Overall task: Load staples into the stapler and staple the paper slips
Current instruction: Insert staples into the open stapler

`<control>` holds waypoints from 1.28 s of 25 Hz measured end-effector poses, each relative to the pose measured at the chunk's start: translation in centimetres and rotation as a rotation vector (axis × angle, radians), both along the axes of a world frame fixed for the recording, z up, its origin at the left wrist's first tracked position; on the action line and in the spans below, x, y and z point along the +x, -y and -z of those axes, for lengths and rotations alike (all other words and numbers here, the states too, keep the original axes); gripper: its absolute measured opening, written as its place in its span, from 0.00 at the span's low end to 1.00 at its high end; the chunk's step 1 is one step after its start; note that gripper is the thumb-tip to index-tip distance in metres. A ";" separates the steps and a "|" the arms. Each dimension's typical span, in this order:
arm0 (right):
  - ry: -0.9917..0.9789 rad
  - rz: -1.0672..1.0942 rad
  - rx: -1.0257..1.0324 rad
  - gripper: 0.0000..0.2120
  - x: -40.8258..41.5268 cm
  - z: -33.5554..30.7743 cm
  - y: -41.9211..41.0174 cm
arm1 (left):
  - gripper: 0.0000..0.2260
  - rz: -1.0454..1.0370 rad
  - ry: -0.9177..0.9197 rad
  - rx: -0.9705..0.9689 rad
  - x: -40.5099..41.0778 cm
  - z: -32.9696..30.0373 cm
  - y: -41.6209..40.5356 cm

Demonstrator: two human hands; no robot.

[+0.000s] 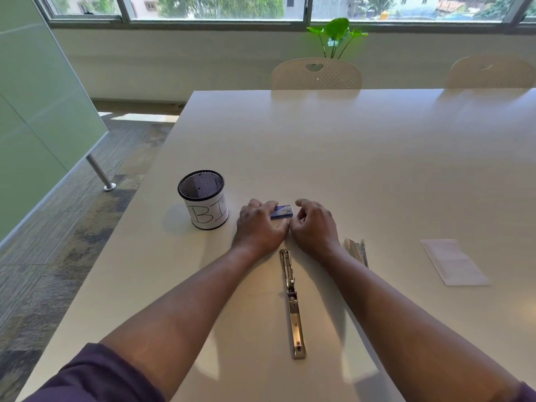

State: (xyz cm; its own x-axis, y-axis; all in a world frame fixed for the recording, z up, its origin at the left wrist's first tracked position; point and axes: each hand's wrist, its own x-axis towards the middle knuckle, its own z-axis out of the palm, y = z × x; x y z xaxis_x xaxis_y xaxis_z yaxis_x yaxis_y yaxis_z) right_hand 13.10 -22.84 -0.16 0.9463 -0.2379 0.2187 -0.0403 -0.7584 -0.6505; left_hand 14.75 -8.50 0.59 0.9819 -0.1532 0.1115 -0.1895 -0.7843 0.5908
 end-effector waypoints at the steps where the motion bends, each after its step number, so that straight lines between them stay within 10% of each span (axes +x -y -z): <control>1: -0.007 -0.011 -0.011 0.21 0.0 0.0 -0.1 | 0.24 0.011 0.004 0.017 0.1 0.0 0.0; 32: -0.141 -0.135 0.092 0.10 -0.2 -1.6 2.1 | 0.13 0.053 0.024 0.083 0.2 1.0 0.0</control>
